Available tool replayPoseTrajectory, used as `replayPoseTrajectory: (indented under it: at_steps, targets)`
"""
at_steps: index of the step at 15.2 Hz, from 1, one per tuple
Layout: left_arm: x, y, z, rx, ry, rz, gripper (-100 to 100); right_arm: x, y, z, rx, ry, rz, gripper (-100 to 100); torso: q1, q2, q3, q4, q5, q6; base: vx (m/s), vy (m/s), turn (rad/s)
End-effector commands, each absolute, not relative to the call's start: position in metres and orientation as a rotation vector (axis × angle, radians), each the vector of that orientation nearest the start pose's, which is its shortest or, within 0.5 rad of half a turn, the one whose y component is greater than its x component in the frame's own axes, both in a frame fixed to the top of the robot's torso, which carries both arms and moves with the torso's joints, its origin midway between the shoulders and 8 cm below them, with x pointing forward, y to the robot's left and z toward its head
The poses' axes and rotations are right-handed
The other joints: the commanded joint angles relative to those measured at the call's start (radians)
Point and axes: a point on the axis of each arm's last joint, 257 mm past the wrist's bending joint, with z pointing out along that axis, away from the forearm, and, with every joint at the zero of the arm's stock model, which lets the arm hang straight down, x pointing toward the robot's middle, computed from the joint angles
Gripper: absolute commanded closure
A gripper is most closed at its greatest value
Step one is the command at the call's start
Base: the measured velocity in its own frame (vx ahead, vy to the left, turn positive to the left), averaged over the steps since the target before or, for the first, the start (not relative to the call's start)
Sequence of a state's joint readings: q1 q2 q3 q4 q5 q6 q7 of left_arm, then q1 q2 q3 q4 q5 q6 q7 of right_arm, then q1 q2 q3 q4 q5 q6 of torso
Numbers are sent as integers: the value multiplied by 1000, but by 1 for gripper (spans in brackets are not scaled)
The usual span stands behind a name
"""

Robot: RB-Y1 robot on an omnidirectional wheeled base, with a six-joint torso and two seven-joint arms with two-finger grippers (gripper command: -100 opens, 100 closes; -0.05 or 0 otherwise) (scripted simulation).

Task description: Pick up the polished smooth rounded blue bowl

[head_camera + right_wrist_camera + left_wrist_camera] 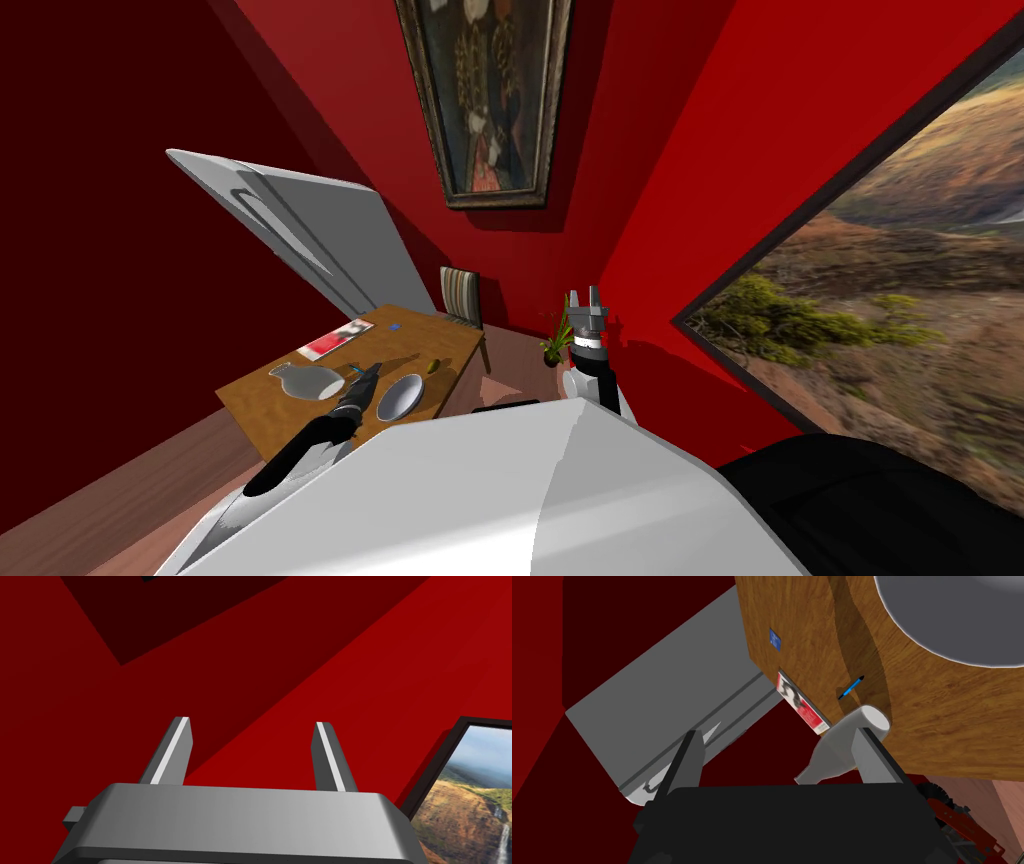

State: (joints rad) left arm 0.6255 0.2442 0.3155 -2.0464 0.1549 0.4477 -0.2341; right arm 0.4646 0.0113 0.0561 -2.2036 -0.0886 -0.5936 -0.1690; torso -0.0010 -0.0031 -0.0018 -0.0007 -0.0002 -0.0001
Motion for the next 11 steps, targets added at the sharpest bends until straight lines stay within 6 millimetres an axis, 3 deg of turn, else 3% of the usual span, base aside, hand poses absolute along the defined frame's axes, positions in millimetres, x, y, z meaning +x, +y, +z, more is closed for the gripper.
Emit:
replayPoseTrajectory:
  at_steps: [1,3,4,6,7,9,10,11]
  targets:
    - [281,506,-319,-1475,1500,-282,-100,346,-270,19,749,460,1589,0,0,0,0,0,0,0,46,-10,-81]
    - [278,506,-324,-1493,1512,-270,-100,346,-270,19,749,460,1589,0,0,0,0,0,0,0,44,-2,-53]
    - [264,515,-335,-1541,1519,-232,-100,346,-270,19,749,460,1589,0,0,0,0,0,0,0,40,-5,-67]
    - [260,515,-340,-1559,1531,-220,-100,346,-270,19,749,460,1589,0,0,0,0,0,0,0,40,-4,-61]
    - [245,522,-350,-1607,1536,-184,-100,346,-270,19,749,460,1589,0,0,0,0,0,0,0,46,2,-70]
    - [241,522,-355,-1625,1547,-172,-100,346,-270,19,749,460,1589,0,0,0,0,0,0,0,47,-1,-50]
    - [225,528,-365,-1675,1552,-137,-100,346,-270,19,749,460,1589,0,0,0,0,0,0,0,43,-4,-74]
    - [222,527,-368,-1689,1560,-127,-100,346,-270,19,749,460,1589,0,0,0,0,0,0,0,51,-8,-74]
